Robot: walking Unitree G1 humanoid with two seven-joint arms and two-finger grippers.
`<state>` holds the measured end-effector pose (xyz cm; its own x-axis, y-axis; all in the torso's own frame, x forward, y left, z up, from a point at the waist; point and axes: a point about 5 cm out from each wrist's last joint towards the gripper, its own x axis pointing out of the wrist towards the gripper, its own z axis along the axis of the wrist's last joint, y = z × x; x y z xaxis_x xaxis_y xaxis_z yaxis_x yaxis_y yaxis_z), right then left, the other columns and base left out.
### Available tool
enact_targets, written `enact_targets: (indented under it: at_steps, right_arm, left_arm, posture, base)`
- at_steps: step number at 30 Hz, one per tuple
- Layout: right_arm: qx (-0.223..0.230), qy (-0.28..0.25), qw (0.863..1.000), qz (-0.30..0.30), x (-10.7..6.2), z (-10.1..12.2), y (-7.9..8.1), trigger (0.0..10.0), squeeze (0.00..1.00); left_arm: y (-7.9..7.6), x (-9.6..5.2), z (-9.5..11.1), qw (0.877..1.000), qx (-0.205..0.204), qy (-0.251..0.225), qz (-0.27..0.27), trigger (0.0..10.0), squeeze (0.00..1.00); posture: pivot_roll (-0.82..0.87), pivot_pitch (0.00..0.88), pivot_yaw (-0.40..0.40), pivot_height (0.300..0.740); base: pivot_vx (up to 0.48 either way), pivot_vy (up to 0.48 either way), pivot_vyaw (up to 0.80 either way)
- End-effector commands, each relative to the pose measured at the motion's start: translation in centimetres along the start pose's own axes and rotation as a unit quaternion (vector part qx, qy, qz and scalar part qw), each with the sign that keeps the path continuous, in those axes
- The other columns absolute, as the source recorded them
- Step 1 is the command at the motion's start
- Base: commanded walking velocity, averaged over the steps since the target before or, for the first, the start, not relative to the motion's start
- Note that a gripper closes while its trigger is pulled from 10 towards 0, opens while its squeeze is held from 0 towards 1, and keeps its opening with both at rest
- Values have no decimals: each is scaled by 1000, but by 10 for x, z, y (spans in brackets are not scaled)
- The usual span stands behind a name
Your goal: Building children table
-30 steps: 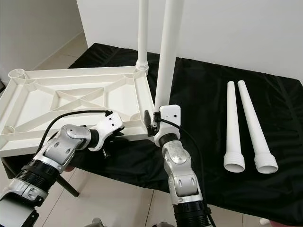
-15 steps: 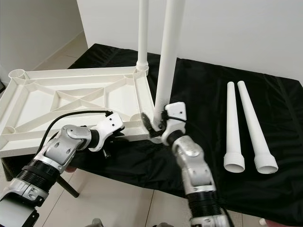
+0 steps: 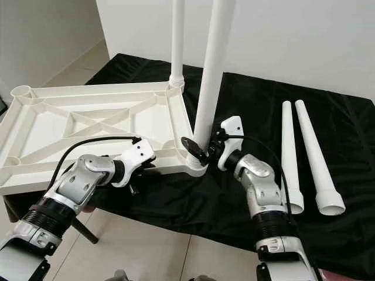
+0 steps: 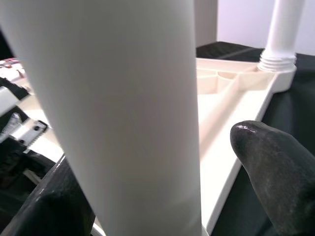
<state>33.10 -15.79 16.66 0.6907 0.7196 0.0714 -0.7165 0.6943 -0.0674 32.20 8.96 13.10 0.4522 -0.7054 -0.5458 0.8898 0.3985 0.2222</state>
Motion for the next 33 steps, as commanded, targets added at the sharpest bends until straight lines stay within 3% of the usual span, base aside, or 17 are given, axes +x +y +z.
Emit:
enact_targets:
  at_steps: [1, 10, 18, 19, 20, 21, 33]
  right_arm:
    - [15, -6, 999, 34, 0, 0, -1, 10000, 0]
    - [9, 31, 992, 122, -1, -5, -9, 10000, 0]
    - [4, 47, 991, 126, -5, -6, -21, 10000, 0]
    - [6, 45, 991, 129, -5, -5, -22, 4980, 0]
    - [6, 45, 991, 129, -5, -5, -22, 4980, 0]
    - [9, 42, 990, 135, -5, -4, -23, 0, 0]
    - [23, 22, 987, 156, -4, -1, -22, 0, 0]
  left_arm:
    - [1, 2, 1, 1000, 6, 3, 13, 10000, 0]
    - [2, 1, 1, 1000, 7, 5, 13, 10000, 0]
    - [2, 0, 0, 1000, 7, 6, 13, 10000, 0]
    - [2, 0, 0, 1000, 6, 6, 13, 10000, 0]
    - [2, 0, 0, 1000, 6, 6, 13, 10000, 0]
    - [2, 0, 1, 1000, 6, 5, 13, 10000, 0]
    - [3, 0, 1, 1000, 6, 5, 14, 10000, 0]
  posture:
    - [-43, 0, -6, 740]
    - [-41, 0, -1, 740]
    - [-42, 0, -1, 740]
    - [-40, 0, 0, 740]
    - [-40, 0, 0, 740]
    - [-41, 0, 0, 740]
    - [-44, 2, 2, 740]
  base:
    - [0, 0, 0]
    - [0, 0, 0]
    - [0, 0, 0]
    - [0, 0, 0]
    - [0, 0, 0]
    - [0, 0, 0]
    - [0, 0, 0]
